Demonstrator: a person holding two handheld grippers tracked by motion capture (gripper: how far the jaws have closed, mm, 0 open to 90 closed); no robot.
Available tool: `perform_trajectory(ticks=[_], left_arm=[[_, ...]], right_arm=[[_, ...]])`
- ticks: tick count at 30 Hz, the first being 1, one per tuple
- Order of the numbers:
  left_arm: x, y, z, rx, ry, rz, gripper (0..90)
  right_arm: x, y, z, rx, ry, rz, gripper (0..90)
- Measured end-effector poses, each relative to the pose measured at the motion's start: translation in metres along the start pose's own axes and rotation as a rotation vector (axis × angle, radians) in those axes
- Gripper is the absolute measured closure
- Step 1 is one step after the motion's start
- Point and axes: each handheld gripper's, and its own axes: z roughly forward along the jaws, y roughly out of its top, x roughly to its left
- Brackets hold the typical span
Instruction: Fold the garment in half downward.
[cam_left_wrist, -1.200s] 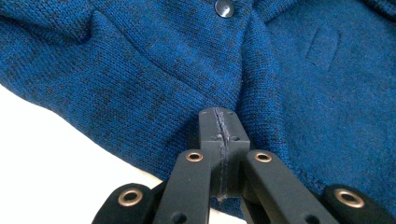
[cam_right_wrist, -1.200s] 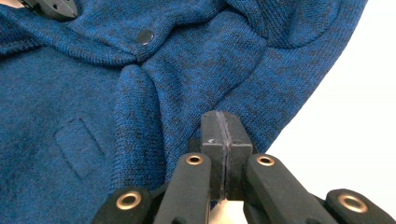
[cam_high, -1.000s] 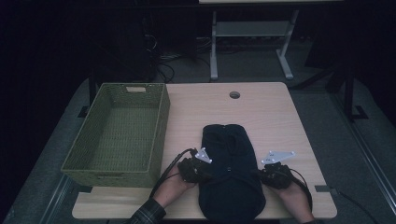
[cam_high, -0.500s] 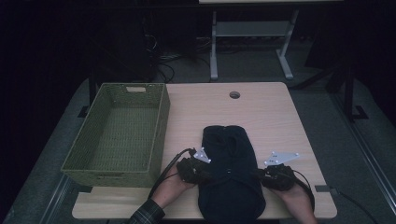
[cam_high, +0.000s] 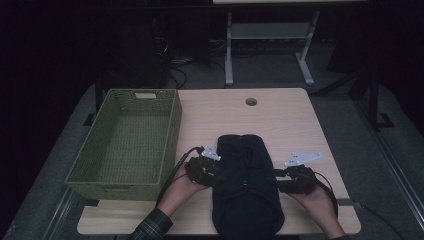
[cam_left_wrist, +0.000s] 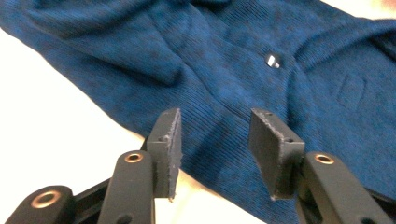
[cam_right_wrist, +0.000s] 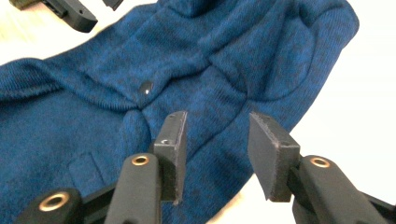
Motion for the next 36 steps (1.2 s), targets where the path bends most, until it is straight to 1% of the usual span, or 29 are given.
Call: perform_trajectory(ticks=[2, 6, 7, 10, 11, 13, 14, 15, 17, 20, 21, 22, 24, 26, 27, 29, 30, 31, 32, 33, 34, 36], left_arm=[[0.004, 0.002, -0.001, -0.017, 0.006, -0.011, 52.1], [0.011, 0.007, -0.003, -0.029, 0.018, -0.015, 52.4], [0.014, 0.009, -0.004, -0.028, 0.022, -0.013, 52.5], [0.019, 0.014, -0.007, -0.053, 0.035, -0.032, 52.6], [0.021, 0.016, -0.008, -0.048, 0.038, -0.022, 52.6], [0.022, 0.02, -0.007, -0.046, 0.046, -0.023, 52.6], [0.023, 0.022, -0.007, -0.046, 0.043, -0.021, 52.6], [0.023, 0.024, -0.007, -0.048, 0.042, -0.019, 52.5], [0.025, 0.029, -0.007, -0.048, 0.053, -0.018, 52.6], [0.029, 0.035, -0.009, -0.061, 0.062, -0.023, 52.6], [0.031, 0.037, -0.009, -0.072, 0.066, -0.029, 52.6], [0.032, 0.04, -0.01, -0.078, 0.068, -0.033, 52.6], [0.035, 0.045, -0.011, -0.097, 0.076, -0.045, 52.8], [0.04, 0.052, -0.011, -0.099, 0.094, -0.044, 53.9], [0.042, 0.053, -0.011, -0.103, 0.097, -0.048, 54.2], [0.047, 0.058, -0.011, -0.108, 0.107, -0.051, 54.7], [0.051, 0.06, -0.01, -0.113, 0.116, -0.06, 55.0], [0.053, 0.062, -0.01, -0.112, 0.121, -0.063, 55.2], [0.057, 0.063, -0.009, -0.113, 0.13, -0.068, 55.3], [0.06, 0.065, -0.008, -0.114, 0.138, -0.074, 55.7], [0.063, 0.067, -0.005, -0.124, 0.142, -0.081, 56.0], [0.069, 0.069, -0.002, -0.125, 0.158, -0.085, 56.4]], right_arm=[[-0.002, 0.004, 0.0, 0.011, -0.002, 0.004, 54.8], [-0.009, 0.012, 0.001, 0.001, 0.004, 0.008, 53.6], [-0.011, 0.014, 0.002, 0.005, 0.001, 0.004, 53.5], [-0.015, 0.022, 0.003, 0.005, -0.006, -0.011, 53.5], [-0.017, 0.024, 0.004, -0.001, -0.006, -0.01, 53.5], [-0.02, 0.028, 0.006, 0.007, -0.011, -0.008, 53.5], [-0.022, 0.03, 0.007, 0.005, -0.014, -0.012, 53.5], [-0.022, 0.033, 0.007, 0.009, -0.015, -0.003, 53.5], [-0.026, 0.037, 0.007, -0.009, -0.011, 0.001, 54.1], [-0.031, 0.044, 0.008, -0.001, -0.02, 0.001, 54.0], [-0.033, 0.046, 0.009, -0.004, -0.018, -0.001, 54.2], [-0.034, 0.048, 0.009, -0.017, -0.017, 0.007, 54.6], [-0.039, 0.054, 0.011, -0.009, -0.014, 0.005, 54.5], [-0.043, 0.059, 0.012, -0.014, -0.018, 0.005, 54.6], [-0.046, 0.062, 0.014, -0.007, -0.007, 0.015, 54.4], [-0.049, 0.066, 0.016, -0.003, -0.014, 0.013, 54.4], [-0.05, 0.068, 0.016, -0.005, -0.016, 0.015, 54.7], [-0.052, 0.07, 0.017, -0.019, -0.013, 0.016, 54.9], [-0.054, 0.072, 0.018, -0.012, -0.007, 0.023, 54.5], [-0.056, 0.075, 0.019, -0.007, -0.012, 0.025, 54.5], [-0.058, 0.077, 0.02, -0.01, -0.016, 0.026, 54.5], [-0.061, 0.08, 0.023, -0.026, -0.02, 0.026, 55.1]])
